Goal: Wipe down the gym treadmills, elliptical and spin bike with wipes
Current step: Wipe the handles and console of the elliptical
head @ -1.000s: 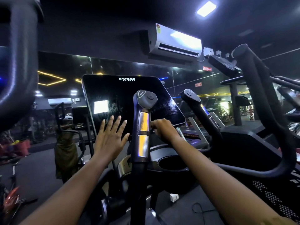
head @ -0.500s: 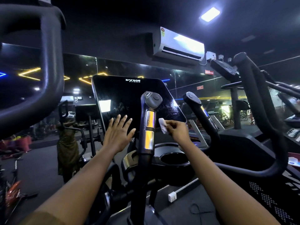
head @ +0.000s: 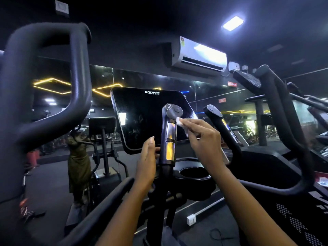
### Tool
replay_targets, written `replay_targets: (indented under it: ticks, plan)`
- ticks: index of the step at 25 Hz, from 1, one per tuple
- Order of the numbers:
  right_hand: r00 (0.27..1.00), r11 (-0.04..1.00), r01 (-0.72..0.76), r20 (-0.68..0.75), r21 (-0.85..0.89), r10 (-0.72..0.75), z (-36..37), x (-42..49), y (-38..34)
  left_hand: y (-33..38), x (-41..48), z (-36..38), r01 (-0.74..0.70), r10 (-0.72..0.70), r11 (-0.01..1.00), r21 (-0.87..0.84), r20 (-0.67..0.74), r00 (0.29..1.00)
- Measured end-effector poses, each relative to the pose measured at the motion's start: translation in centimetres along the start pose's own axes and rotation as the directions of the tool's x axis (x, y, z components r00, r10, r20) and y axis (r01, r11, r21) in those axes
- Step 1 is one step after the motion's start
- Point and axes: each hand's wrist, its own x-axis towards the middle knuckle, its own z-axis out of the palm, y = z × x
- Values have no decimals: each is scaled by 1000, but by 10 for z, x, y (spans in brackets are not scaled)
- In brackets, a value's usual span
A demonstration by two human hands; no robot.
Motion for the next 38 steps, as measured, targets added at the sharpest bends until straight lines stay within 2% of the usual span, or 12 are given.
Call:
replay_targets:
  ticks: [5,10,13,14,16,18,20,24,28,33,36,38]
  plan:
    - [968,931,230,161,-284,-190,16,8,-1,-5,-2,20,13,-8,993,-113,46,999]
    - [907,855,399,280,-331,-315,15,-24,-15,-6,-4,21,35,-34,981,-190,6,999]
    - [926,905,329,278,-268,-254,9,-50,-20,-2,-9,18,-5,8,975,-222,16,1000]
    - [940,952,245,286,-182,-188,4,-54,-22,-3,-9,15,-2,9,975,-222,30,999]
    - [952,996,-89,296,30,76,-10,-56,-26,-10,-11,7,11,0,985,-174,61,998]
    - [888,912,-388,317,132,332,-24,-53,-28,-4,-21,-6,2,5,996,-87,76,997]
    - [829,853,-508,335,121,447,-34,-52,-27,-3,-29,-21,8,-6,1000,-15,85,996]
    - [757,833,-553,441,37,482,-46,-59,-41,-14,-44,-51,11,-34,988,156,145,989]
    - [774,870,-492,470,26,424,-62,-84,-62,-32,-69,-61,-25,-2,969,247,109,994]
    - [691,836,-544,529,-67,492,-57,-150,-75,-95,-125,-58,-89,47,931,355,125,991]
    - [665,841,-522,548,-143,507,-56,-202,-85,-135,-172,-66,-58,-31,892,448,187,982]
    - [606,829,-503,583,-247,541,-57,-250,-94,-165,-221,-76,-29,-113,871,491,257,960]
